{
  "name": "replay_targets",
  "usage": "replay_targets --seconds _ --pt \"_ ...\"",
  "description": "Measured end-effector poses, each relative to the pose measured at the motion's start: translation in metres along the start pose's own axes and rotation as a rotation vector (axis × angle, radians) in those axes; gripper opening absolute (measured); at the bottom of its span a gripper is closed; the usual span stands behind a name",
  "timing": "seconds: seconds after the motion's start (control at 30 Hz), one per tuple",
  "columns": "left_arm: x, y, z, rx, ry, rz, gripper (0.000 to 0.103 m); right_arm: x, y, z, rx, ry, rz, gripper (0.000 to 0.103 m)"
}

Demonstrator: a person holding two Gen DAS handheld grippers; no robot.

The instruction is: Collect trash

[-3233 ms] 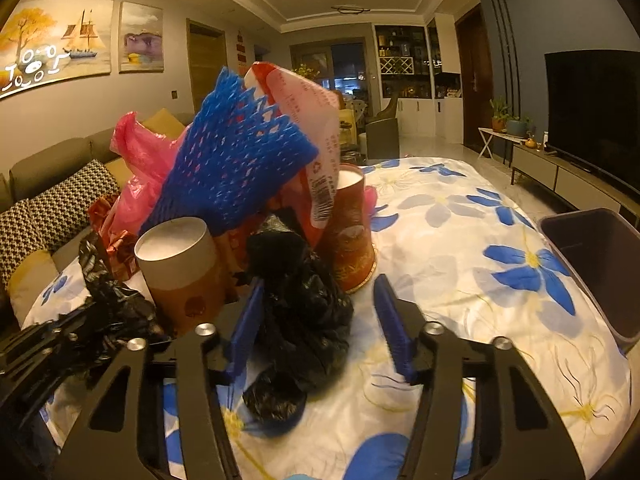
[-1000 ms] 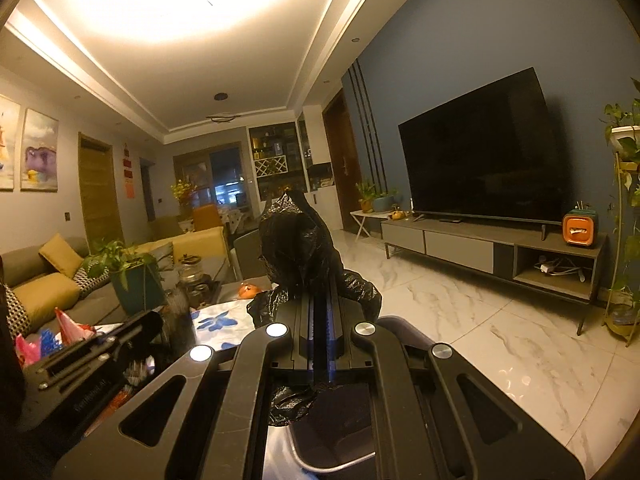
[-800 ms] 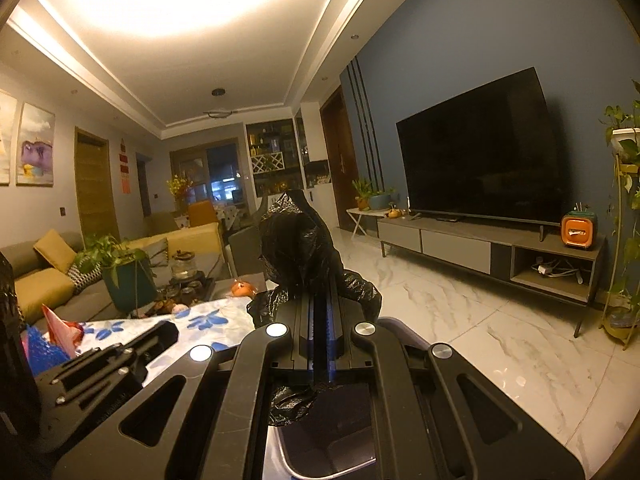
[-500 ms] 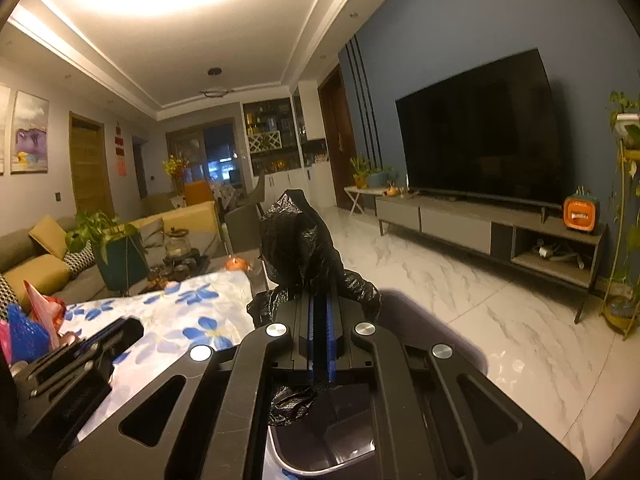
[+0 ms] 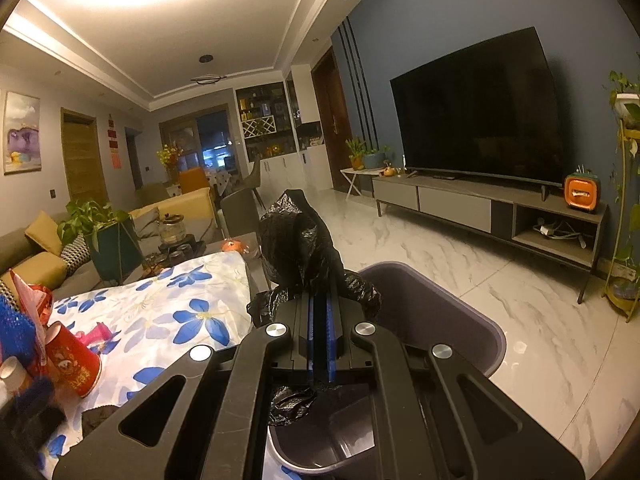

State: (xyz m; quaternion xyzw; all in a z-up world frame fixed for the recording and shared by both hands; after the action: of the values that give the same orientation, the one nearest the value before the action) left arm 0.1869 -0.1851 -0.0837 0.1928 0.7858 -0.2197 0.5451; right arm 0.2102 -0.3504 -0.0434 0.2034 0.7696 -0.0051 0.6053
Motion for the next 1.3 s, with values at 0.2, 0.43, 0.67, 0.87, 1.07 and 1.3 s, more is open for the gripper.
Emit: replay_targets --seconds 0.2,0.43,0.67,0.87,1.07,1.3 --pt "0.029 -0.014 0.030 0.016 0.158 0.048 0.070 0.001 0.000 -0.002 0.009 0.008 -0.013 0.006" --pt "0.029 -0.017 0.045 0.015 0.196 0.087 0.003 0.006 -0.006 0.004 0.026 0.030 -0.020 0.006" --pt "-0.044 -0.040 0.059 0.050 0.041 0.045 0.003 -0.001 -0.008 0.008 0.024 0.013 -0.032 0.006" --pt "-0.067 -0.061 0.102 0.101 0.027 0.029 0.005 -0.009 -0.015 0.009 0.033 -0.017 -0.044 0.006" --pt "-0.066 -0.068 0.134 0.151 0.066 -0.012 0.041 -0.010 -0.032 0.018 0.036 -0.005 0.010 0.036" --pt "-0.062 -0.042 0.129 0.120 0.053 -0.080 0.074 -0.007 -0.043 0.015 0.048 -0.012 0.031 0.055"
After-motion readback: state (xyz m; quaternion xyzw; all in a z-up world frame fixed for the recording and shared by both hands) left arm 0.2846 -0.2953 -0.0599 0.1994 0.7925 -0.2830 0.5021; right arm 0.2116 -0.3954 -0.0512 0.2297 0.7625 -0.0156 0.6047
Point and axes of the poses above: each gripper's, at about its wrist camera, not at the fingertips, and z roughly the way its jaws point, y to its left, x to its underside, the point moved 5 cm from there along z, roughly the way its jaws point, and after that the axes turned 3 degrees about z, right-handed, at the moved point
